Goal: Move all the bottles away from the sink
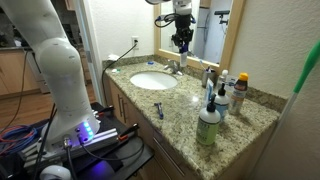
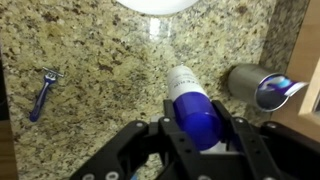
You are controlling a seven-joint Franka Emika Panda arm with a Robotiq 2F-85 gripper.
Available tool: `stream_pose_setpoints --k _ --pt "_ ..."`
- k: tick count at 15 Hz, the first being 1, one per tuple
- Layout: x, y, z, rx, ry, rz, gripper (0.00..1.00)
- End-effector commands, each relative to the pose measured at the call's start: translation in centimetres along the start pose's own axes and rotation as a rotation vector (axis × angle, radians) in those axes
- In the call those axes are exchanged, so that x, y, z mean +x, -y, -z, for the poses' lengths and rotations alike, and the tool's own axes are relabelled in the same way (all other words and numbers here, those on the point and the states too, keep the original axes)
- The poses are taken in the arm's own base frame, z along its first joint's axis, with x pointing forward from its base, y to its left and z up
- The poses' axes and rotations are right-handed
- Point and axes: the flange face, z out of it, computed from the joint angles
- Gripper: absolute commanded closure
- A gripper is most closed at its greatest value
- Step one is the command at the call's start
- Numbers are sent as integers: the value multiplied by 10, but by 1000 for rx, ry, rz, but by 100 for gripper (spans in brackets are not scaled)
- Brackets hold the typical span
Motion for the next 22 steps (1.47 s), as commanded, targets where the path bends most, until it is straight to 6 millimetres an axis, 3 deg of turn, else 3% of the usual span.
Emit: stream_pose_setpoints --k 1,2,4,5,7,13,18,19,22 --pt "20 -12 -4 -5 12 -40 59" --pt "32 -21 -6 -7 18 -63 59" --pt "33 -25 -7 -6 22 -71 59" --pt "30 -24 -6 -5 24 -67 84" --pt "50 -34 -25 -50 3 -113 84" --pt "110 -96 -58 -69 -18 -315 84" --pt "129 -127 -71 -89 -117 -408 84" --pt "130 -115 -70 -102 -85 -390 59" --pt "131 -121 -72 -108 -105 -403 59"
